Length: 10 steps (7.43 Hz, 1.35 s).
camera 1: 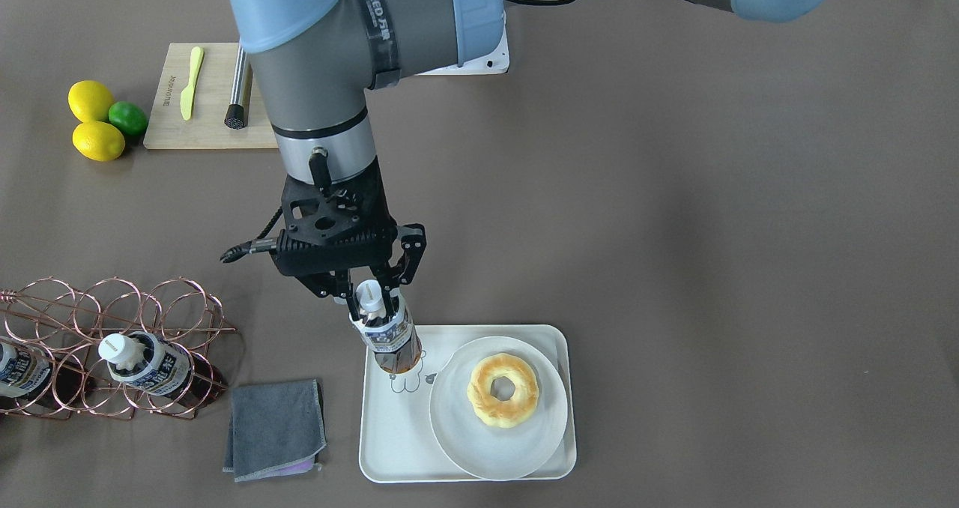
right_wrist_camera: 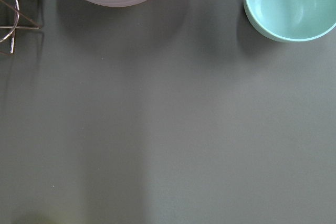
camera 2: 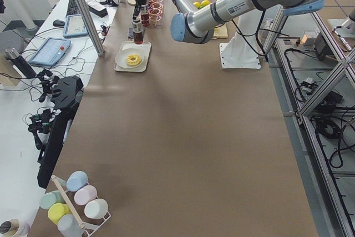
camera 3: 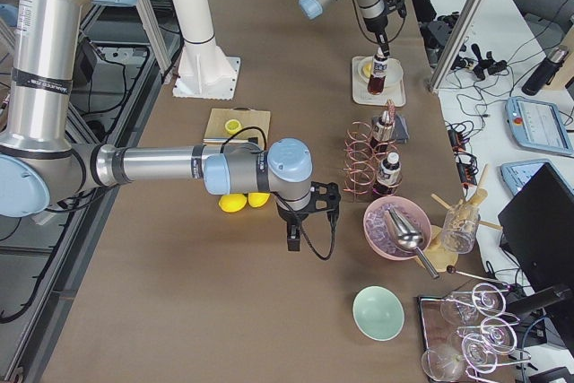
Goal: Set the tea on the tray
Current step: 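Lift the bottle with the left gripper and move it onto the tray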
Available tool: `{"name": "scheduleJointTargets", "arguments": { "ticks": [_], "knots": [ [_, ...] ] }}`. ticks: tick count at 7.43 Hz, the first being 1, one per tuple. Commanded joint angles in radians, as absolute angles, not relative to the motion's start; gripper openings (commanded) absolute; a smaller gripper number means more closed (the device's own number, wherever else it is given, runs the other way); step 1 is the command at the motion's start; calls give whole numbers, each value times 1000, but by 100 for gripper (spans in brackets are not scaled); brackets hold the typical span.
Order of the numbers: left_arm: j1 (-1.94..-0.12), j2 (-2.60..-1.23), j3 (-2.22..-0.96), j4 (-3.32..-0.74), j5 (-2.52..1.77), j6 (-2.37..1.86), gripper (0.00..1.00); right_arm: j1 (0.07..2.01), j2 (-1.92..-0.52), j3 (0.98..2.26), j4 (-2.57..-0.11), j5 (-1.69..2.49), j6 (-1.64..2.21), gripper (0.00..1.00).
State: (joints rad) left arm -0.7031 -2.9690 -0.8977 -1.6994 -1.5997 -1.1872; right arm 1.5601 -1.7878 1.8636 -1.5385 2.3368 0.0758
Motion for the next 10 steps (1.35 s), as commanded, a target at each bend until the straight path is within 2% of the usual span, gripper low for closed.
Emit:
{"name": "scheduleJointTargets", "arguments": {
  "ticks": [1, 5, 6, 7, 9, 10],
  "knots": [
    [-703, -2976, -787, -1822, -1601, -1180, 0, 1560, -1793, 1861, -1540, 2327, 77, 100],
    [-701, -2977, -796, -1824, -1603, -1152, 0, 1559, -1796, 1861, -1540, 2327, 75, 100],
    [-700, -2976, -801, -1824, -1603, -1129, 78, 1559, -1796, 1861, -1540, 2327, 75, 100],
    [-698, -2976, -805, -1825, -1603, -1118, 98, 1559, -1796, 1861, -1540, 2327, 75, 100],
    [-719, -2971, -859, -1815, -1617, -1115, 98, 1559, -1799, 1861, -1540, 2327, 75, 100],
    [-756, -2933, -944, -1757, -1708, -1111, 98, 1559, -1799, 1861, -1539, 2327, 75, 100]
  ]
}}
